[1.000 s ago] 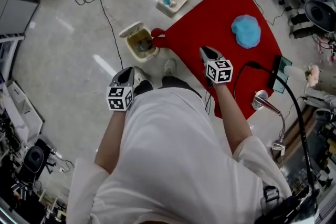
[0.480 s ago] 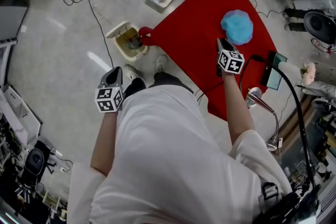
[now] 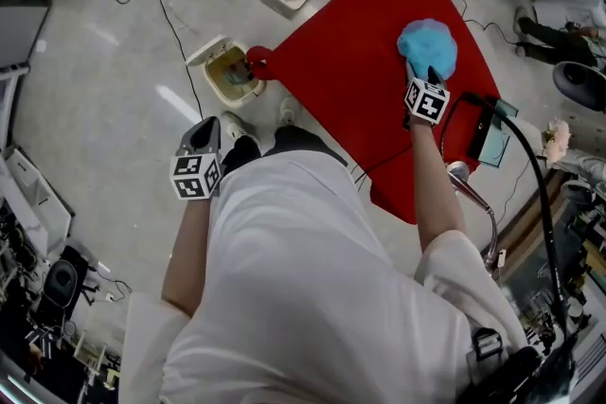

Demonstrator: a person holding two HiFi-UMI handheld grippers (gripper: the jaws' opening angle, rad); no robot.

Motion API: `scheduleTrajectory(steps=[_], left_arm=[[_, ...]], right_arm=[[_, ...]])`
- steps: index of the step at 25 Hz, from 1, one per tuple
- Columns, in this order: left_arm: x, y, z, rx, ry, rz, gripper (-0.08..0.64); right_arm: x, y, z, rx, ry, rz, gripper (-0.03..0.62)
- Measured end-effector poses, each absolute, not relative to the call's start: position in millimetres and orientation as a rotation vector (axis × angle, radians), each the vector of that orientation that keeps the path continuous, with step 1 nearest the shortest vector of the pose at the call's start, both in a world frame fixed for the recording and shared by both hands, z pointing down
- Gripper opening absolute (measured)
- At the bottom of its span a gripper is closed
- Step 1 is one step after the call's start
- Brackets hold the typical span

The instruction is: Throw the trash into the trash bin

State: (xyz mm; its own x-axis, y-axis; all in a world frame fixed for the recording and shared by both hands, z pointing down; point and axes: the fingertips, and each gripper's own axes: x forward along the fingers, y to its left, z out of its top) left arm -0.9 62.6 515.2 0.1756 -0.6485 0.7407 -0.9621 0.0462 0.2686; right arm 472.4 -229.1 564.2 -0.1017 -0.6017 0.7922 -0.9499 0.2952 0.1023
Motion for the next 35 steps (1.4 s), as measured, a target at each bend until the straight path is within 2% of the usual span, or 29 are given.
scheduleTrajectory(steps=[2, 4, 8, 9, 12, 14, 15, 24, 35], left_arm=[[2.0, 62.1, 515.4, 1.675, -1.551, 0.513, 0.005], [4.3, 62.7, 516.1, 1.669, -1.551, 0.516, 0.005], [4.5, 66.0, 518.2, 1.65, -1.555, 0.523, 0.005], [5.1, 67.4, 518.7, 1.645, -1.556, 0.524, 0.005], [8.4, 71.7, 520.5, 1.636, -1.555, 0.526, 0.005], [9.6, 72.5, 522.2, 1.636, -1.552, 0.523, 0.005], [9.7, 72.5, 523.1, 1.638, -1.552, 0.522, 0.005], [6.1, 68.3, 517.8, 1.682, -1.548, 0.507, 0.005], [-21.9, 91.1, 508.4, 1.704, -1.562, 0.486, 0.005]], right_arm=[[477.5, -232.6, 576.0, 1.359, -1.764, 0.563, 0.327], [483.4, -235.7, 587.8, 1.327, -1.718, 0.541, 0.357], [492.5, -242.8, 603.7, 1.314, -1.646, 0.544, 0.355], [494.6, -244.1, 605.9, 1.321, -1.635, 0.554, 0.337], [501.9, -246.2, 604.6, 1.356, -1.609, 0.546, 0.169], [502.4, -246.5, 602.3, 1.365, -1.609, 0.542, 0.028], [501.3, -246.2, 601.5, 1.367, -1.616, 0.545, 0.005], [481.3, -234.4, 572.4, 1.381, -1.719, 0.489, 0.003], [381.7, -192.6, 541.7, 1.246, -1.929, 0.438, 0.003]])
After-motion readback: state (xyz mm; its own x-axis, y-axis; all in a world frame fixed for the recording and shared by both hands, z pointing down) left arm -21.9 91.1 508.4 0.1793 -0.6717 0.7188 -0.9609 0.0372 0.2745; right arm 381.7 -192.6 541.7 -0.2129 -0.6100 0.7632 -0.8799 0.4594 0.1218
